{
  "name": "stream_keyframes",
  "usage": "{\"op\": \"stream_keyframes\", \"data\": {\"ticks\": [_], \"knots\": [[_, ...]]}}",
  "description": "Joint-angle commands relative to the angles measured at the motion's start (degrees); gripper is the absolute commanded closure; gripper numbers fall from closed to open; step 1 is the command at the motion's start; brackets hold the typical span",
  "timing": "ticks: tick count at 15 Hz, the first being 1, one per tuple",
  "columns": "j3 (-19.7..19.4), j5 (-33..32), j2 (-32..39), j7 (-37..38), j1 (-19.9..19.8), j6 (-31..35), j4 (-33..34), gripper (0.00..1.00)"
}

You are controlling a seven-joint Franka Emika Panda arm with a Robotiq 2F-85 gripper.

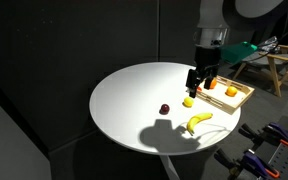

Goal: Put the lemon in the box

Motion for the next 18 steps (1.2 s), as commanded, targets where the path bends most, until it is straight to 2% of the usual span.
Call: {"op": "stream_keyframes", "data": {"ticks": [1,6,18], "knots": [[-0.8,-0.2,5.0,-0.2,-0.5,0.8,2.6,0.00],[-1.7,0.7,8.9,-1.9,-0.6,2.5,3.5,0.00],[-4.6,-9.0,12.9,2.4,-2.3,12.0,4.8,0.00]]}}
